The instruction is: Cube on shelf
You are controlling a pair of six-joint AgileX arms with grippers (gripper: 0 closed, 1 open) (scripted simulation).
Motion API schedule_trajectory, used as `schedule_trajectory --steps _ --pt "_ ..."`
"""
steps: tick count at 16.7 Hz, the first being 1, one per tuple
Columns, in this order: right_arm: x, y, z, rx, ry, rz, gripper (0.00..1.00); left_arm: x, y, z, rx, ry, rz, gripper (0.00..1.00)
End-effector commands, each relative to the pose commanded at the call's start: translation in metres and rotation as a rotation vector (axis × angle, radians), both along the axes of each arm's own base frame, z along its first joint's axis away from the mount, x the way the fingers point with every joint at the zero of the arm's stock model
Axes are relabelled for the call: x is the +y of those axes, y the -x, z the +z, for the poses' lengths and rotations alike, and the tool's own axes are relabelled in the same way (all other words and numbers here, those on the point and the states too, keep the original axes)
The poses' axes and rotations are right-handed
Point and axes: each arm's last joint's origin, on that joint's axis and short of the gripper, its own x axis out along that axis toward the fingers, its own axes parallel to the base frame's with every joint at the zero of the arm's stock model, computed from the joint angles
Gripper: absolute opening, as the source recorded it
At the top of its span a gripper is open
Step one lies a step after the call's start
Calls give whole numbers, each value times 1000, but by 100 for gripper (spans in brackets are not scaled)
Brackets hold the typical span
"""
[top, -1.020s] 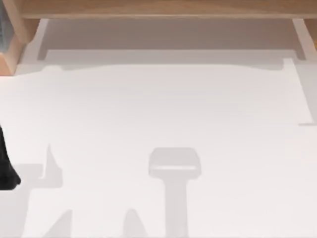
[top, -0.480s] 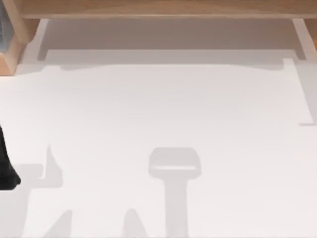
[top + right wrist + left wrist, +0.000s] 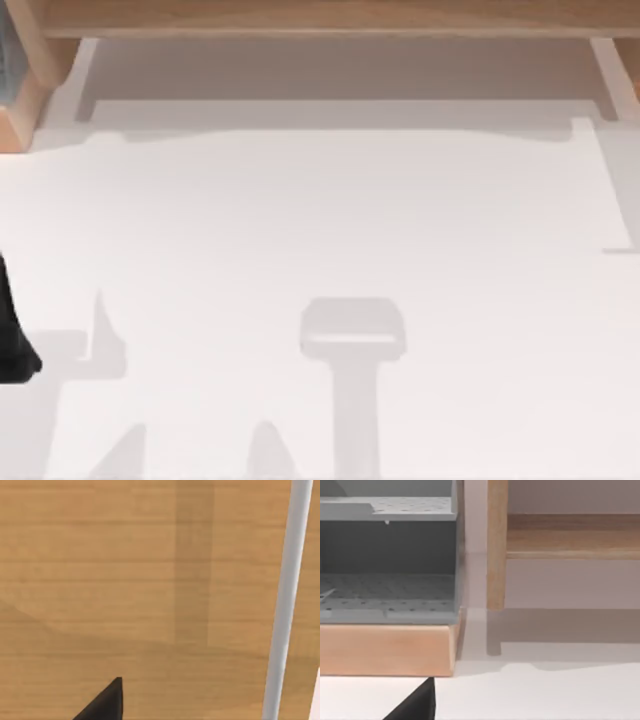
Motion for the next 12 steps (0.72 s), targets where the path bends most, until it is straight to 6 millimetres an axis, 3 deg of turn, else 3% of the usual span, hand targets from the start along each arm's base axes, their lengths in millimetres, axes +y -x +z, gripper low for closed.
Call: schedule_trajectory --steps 7,12 --pt "0 19 0 -1 1 1 100 0 0 0 0 0 0 100" --pt "-3 18 0 -2 0 -13 100 0 0 0 0 0 0 100"
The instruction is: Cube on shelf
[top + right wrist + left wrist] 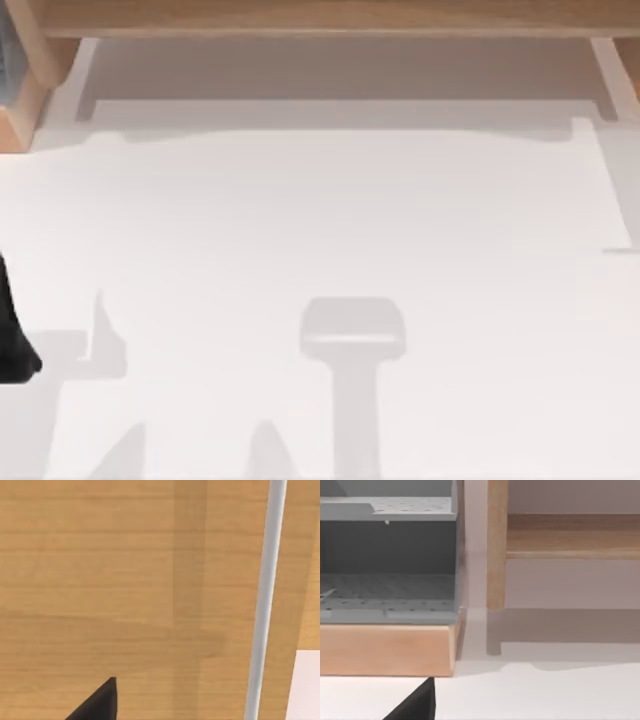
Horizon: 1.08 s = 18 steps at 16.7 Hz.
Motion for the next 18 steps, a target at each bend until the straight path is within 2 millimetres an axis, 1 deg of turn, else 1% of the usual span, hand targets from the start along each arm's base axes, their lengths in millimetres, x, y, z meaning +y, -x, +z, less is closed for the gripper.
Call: schedule_trajectory --steps 1,3,5,7,9,11,12,14,15,17,18 --pt "-7 0 2 -6 2 -33 100 0 0 0 0 0 0 100" --pt "-31 -2 7 -24 2 -135 100 0 0 0 0 0 0 100" --pt "-65 -7 15 -42 -14 -259 100 0 0 0 0 0 0 100" --pt "-102 -18 27 -60 -48 -378 100 0 0 0 0 0 0 100" --pt "-140 -33 45 -77 -102 -483 100 0 0 0 0 0 0 100" --pt "-174 -53 70 -83 -182 -571 100 0 0 0 0 0 0 100" --pt "-188 -63 84 -79 -231 -609 100 0 0 0 0 0 0 100" --pt "-208 -85 113 -51 -349 -673 100 0 0 0 0 0 0 100" --pt "-212 -97 127 -24 -417 -698 100 0 0 0 0 0 0 100" --pt "-211 -121 152 51 -564 -738 100 0 0 0 0 0 0 100" --pt "-204 -134 163 99 -639 -753 100 0 0 0 0 0 0 100"
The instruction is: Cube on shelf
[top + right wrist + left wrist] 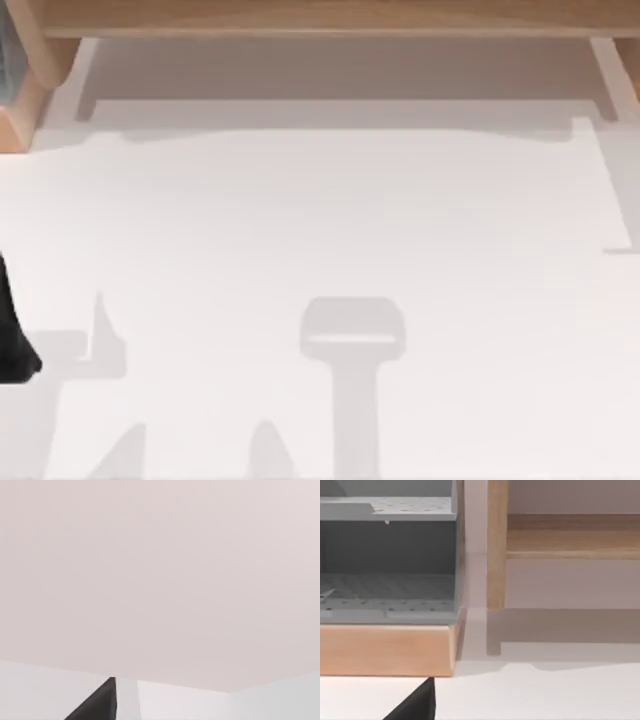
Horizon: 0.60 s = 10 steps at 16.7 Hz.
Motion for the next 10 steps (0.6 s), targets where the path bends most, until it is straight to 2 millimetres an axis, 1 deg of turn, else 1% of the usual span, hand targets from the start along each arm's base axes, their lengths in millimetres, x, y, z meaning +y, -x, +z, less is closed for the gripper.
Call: schedule_trajectory --steps 2,5,7,10 --pt "23 -24 17 54 -177 -9 100 0 0 0 0 0 0 100" --pt "75 -56 27 174 -438 -12 100 0 0 0 0 0 0 100" --pt "115 -72 24 276 -593 -21 100 0 0 0 0 0 0 100" --pt "166 -88 8 439 -779 -57 100 0 0 0 0 0 0 100"
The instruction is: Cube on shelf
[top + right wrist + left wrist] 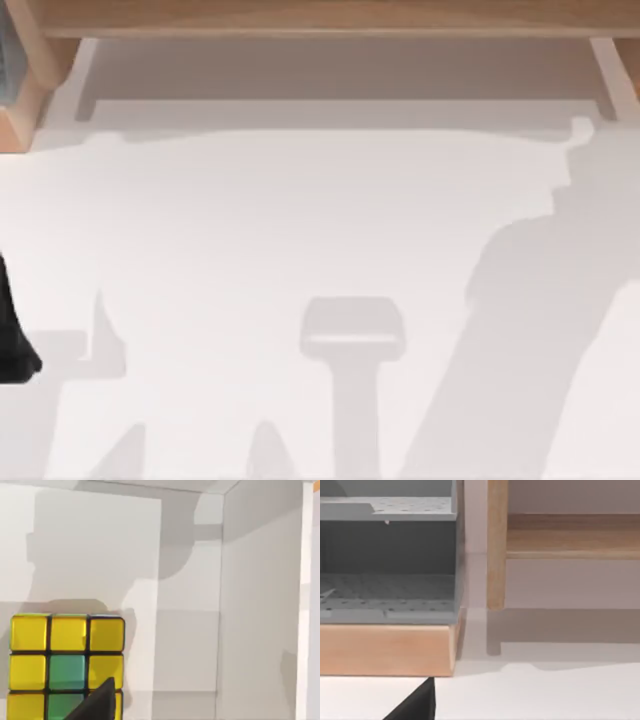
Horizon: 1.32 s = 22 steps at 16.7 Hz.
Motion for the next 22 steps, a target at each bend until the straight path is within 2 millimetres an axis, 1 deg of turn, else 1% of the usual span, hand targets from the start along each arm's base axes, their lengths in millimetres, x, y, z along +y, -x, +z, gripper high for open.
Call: schedule_trajectory --steps 2,3,5,12,14,17,18,22 --pt "23 -6 -15 106 -88 -18 100 0 0 0 0 0 0 100" --pt "31 -8 -24 152 -120 -29 100 0 0 0 0 0 0 100" --pt "38 -10 -36 212 -159 -48 100 0 0 0 0 0 0 100" --pt "38 -10 -40 223 -165 -53 100 0 0 0 0 0 0 100" --pt "38 -15 -55 226 -167 -51 100 0 0 0 0 0 0 100" --pt "38 -26 -87 220 -164 -51 100 0 0 0 0 0 0 100" --pt "39 -29 -94 223 -165 -51 100 0 0 0 0 0 0 100" --pt "39 -30 -96 223 -166 -51 100 0 0 0 0 0 0 100"
